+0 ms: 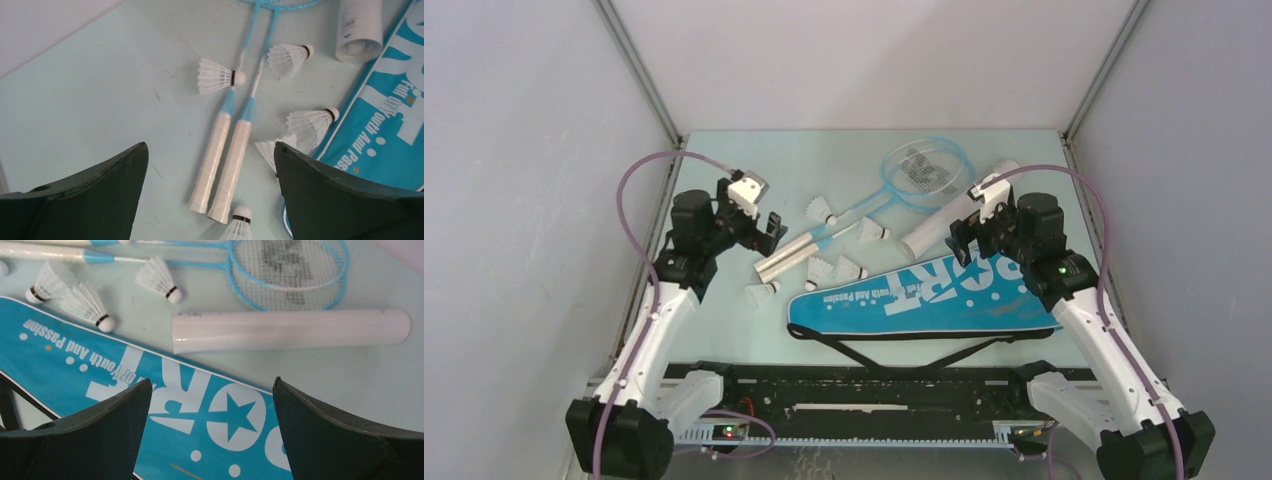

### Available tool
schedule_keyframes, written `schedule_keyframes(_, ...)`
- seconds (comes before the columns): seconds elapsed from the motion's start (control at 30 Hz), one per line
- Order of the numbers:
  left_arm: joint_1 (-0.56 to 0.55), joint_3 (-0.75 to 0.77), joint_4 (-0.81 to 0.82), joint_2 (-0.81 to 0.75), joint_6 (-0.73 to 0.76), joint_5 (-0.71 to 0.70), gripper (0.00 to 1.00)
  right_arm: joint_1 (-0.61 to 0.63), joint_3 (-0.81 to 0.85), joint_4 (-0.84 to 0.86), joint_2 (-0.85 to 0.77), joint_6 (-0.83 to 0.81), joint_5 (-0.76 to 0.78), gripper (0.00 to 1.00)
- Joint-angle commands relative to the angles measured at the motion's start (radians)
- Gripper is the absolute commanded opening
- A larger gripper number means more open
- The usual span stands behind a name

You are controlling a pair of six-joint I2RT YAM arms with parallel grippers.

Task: Pack up the badminton gear
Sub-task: Open the lid of the shuttle tube.

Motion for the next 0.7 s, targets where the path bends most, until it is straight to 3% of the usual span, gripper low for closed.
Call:
schedule_keyframes(0.0, -0.054, 0.018, 0.029, 0.023, 0.076, 0.063, 1.0, -0.024, -0.036, 0.059, -0.001, 0.03, 0.006, 1.0)
schedule_keyframes(0.43, -0.407, 0.289, 0.009, 0.34, 0.052, -0.096, 1.0, -0.258, -0.035, 0.102, -0.009, 0.131, 0.141, 1.0)
schedule_keyframes(0.67, -0.603, 0.626, -0.092, 0.671, -0.005, -0.219, 1.0, -0.367, -0.036, 0.11, -0.023, 0.19, 0.202, 1.0)
